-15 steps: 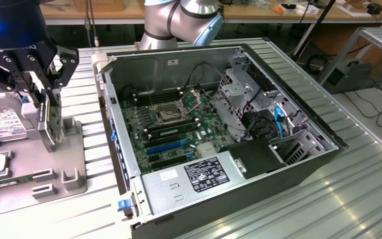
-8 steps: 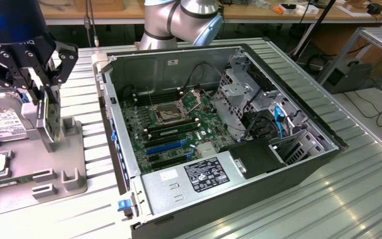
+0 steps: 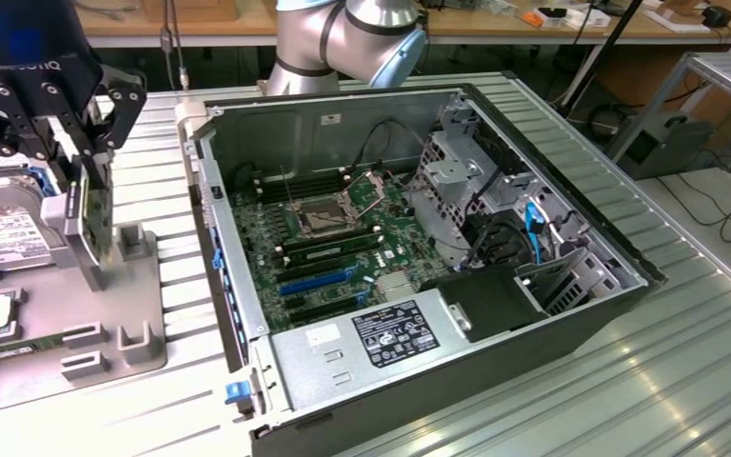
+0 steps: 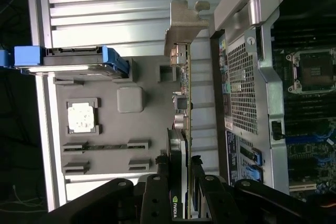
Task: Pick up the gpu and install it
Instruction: 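Pick up the gpu and move the gpu toward the slot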
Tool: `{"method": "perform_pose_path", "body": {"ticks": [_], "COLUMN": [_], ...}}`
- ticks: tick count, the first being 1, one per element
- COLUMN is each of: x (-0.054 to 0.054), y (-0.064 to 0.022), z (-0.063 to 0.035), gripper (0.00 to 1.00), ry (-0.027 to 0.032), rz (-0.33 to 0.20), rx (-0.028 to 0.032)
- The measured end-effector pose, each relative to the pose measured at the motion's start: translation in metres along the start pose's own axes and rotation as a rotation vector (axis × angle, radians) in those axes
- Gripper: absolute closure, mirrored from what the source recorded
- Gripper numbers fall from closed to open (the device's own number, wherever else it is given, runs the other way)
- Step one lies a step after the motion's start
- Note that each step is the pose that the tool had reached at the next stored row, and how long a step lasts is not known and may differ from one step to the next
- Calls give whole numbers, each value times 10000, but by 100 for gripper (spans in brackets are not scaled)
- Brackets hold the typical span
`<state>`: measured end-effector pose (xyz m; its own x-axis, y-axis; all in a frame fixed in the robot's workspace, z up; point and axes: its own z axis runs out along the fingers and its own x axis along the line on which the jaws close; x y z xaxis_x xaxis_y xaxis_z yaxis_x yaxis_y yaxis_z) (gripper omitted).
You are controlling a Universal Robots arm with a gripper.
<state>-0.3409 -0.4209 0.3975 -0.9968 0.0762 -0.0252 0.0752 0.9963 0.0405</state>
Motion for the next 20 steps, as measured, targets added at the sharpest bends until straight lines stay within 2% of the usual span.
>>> {"method": "perform_pose_path", "body": {"ticks": [14,20], "x": [-6,-6], "y": [9,10], "z": [-235,-243], "gripper": [73,73], "ry": [2,3], "rz": [0,0], "rx": [0,0]}}
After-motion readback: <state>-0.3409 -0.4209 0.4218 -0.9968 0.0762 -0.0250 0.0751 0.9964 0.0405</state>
